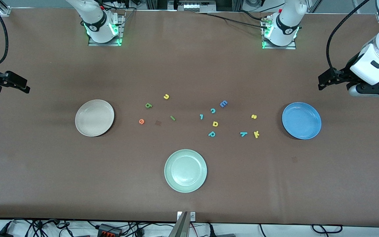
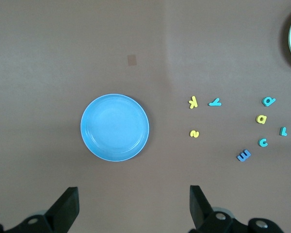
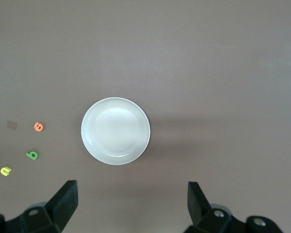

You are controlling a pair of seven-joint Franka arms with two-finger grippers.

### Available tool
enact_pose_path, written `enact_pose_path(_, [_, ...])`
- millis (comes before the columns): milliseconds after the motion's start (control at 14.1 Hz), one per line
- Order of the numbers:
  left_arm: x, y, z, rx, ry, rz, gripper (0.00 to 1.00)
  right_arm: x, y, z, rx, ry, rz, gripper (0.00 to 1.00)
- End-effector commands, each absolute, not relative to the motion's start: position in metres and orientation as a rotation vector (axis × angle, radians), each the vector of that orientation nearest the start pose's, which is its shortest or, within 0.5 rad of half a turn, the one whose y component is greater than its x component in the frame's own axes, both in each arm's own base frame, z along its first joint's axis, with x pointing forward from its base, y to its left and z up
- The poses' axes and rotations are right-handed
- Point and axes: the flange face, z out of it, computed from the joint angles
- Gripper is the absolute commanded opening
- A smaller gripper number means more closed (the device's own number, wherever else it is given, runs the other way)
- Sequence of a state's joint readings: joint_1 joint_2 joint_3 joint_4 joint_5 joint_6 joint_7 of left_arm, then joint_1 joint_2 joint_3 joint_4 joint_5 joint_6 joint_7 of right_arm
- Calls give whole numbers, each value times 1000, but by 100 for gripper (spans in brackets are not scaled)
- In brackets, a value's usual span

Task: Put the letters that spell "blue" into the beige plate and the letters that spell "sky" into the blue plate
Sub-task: 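Reach the right gripper toward the letters while the left gripper follows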

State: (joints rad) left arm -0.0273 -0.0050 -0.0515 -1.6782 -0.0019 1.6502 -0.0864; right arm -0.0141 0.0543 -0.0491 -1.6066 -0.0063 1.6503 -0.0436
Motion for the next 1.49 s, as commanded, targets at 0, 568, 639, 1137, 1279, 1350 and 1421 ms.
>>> enact_pose_path(0, [557, -41, 588, -3134, 10, 33, 100, 570, -41, 587, -3148, 21, 42, 100])
enact_pose_path(568, [558, -42, 581, -3132, 10, 78, 100, 570, -41, 589, -3157, 15, 38, 100])
enact_pose_path(639, [553, -42, 579, -3126, 10, 142, 100, 570, -40, 589, -3157, 13, 40, 100])
enact_pose_path(1137, [546, -50, 552, -3098, 19, 373, 100, 572, -32, 580, -3150, -66, 66, 100])
enact_pose_path(1279, [548, -50, 549, -3095, 22, 382, 100, 575, -31, 564, -3141, -95, 109, 100])
enact_pose_path(1350, [549, -49, 547, -3095, 20, 385, 100, 579, -27, 553, -3137, -107, 137, 100])
enact_pose_path(1421, [549, -49, 546, -3091, 20, 389, 100, 585, -11, 541, -3135, -147, 164, 100])
